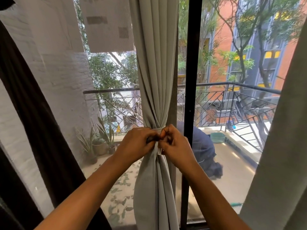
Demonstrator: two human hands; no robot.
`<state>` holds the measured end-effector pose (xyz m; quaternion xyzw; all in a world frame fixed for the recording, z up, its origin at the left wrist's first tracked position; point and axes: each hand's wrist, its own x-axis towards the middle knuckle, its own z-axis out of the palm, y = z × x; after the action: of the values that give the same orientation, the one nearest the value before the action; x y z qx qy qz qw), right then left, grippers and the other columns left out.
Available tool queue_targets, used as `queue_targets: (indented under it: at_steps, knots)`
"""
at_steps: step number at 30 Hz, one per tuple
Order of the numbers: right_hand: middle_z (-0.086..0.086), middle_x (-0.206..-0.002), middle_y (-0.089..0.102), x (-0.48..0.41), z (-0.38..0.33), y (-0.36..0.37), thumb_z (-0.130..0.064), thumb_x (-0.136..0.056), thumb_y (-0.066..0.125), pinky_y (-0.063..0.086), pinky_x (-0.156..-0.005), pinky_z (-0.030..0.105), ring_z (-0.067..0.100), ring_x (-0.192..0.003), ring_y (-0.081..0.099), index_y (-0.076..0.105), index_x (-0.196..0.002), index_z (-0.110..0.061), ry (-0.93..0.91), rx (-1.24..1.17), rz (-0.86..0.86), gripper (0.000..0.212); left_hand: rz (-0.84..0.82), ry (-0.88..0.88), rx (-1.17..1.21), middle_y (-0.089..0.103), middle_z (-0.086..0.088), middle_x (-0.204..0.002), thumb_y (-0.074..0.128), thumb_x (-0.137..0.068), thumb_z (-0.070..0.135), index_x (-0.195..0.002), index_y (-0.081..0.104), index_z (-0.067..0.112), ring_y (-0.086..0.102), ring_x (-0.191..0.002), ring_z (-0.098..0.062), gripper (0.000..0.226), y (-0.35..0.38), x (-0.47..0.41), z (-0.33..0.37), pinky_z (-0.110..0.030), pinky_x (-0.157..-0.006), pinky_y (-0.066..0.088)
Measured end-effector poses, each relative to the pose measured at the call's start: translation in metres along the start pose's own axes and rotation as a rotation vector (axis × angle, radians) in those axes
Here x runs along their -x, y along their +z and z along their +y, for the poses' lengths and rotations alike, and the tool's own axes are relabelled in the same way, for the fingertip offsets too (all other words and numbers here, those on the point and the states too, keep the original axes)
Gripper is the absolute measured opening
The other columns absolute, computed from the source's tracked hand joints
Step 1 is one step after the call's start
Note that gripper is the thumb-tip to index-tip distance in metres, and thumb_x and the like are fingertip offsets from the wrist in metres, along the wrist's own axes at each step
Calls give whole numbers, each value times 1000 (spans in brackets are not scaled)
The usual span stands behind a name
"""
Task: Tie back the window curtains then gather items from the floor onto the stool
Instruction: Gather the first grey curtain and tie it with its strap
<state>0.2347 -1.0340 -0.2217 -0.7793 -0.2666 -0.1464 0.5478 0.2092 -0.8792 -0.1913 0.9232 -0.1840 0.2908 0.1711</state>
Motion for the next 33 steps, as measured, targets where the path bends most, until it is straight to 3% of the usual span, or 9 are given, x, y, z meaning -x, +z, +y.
queue_targets:
  at_steps: [4,6,11,14,18,23,25,28,33]
  knots:
    - [11,-78,67,-3,-9,-6,-14,-81,67,58,-70,41,24,-74,67,53,-88,-27,111,-115,-98,20,-37,-212,238,67,18,-70,71,-80,10,-93,76,23,61,-61,7,19,-5,1,-1,-8,-64,47]
    - [14,-79,68,-4,-11,-6,-14,-80,70,57,-64,33,22,-72,68,54,-91,-19,164,-216,-119,20,-126,-292,385,68,14,-70,73,-82,10,-94,75,21,67,-61,2,16,-13,1,-4,-14,-65,54]
    - [8,-79,69,-7,-8,-6,-10,-84,65,56,-62,27,8,-68,66,57,-91,-17,168,-213,-135,13,-382,-274,567,74,1,-99,65,-85,-3,-112,69,25,69,-86,-7,39,-35,0,-23,-20,-74,54]
    - [10,-85,69,-7,-5,-7,-9,-86,63,57,-69,29,14,-79,67,65,-88,-18,110,-230,-236,9,-373,-197,451,75,5,-94,63,-87,-3,-111,68,31,70,-81,-6,41,-39,-2,-31,-20,-74,55]
    - [2,-95,71,-10,1,-12,-5,-88,61,55,-77,23,12,-88,67,71,-99,-19,86,-222,-372,20,-313,-69,228,67,19,-92,67,-86,7,-116,67,23,62,-76,17,34,-43,-4,-32,-7,-70,49]
    - [-20,-103,64,-19,-3,-24,-5,-84,64,45,-84,7,-12,-91,60,66,-108,-32,-257,237,-502,36,-140,72,66,75,7,-93,74,-82,17,-105,72,20,67,-82,6,24,-42,-2,-44,-14,-78,52]
    - [-14,-102,67,-26,-6,-24,-8,-85,63,49,-81,15,-6,-88,60,70,-105,-26,-449,446,-447,28,-109,70,82,75,8,-88,74,-82,14,-103,73,20,69,-75,4,22,-40,-1,-47,-14,-75,53]
    - [-4,-99,69,-34,-6,-24,-13,-85,63,56,-71,40,15,-91,64,70,-101,-26,-644,679,-423,22,-99,27,140,71,16,-83,74,-81,9,-100,74,20,69,-66,0,21,-37,0,-48,-13,-66,54]
    - [-4,-101,61,-34,1,-19,-16,-81,69,55,-56,32,12,-89,59,69,-93,-24,-853,747,-395,14,-176,-124,286,69,14,-83,71,-82,8,-98,72,13,70,-59,-12,17,-39,0,-46,-26,-59,58]
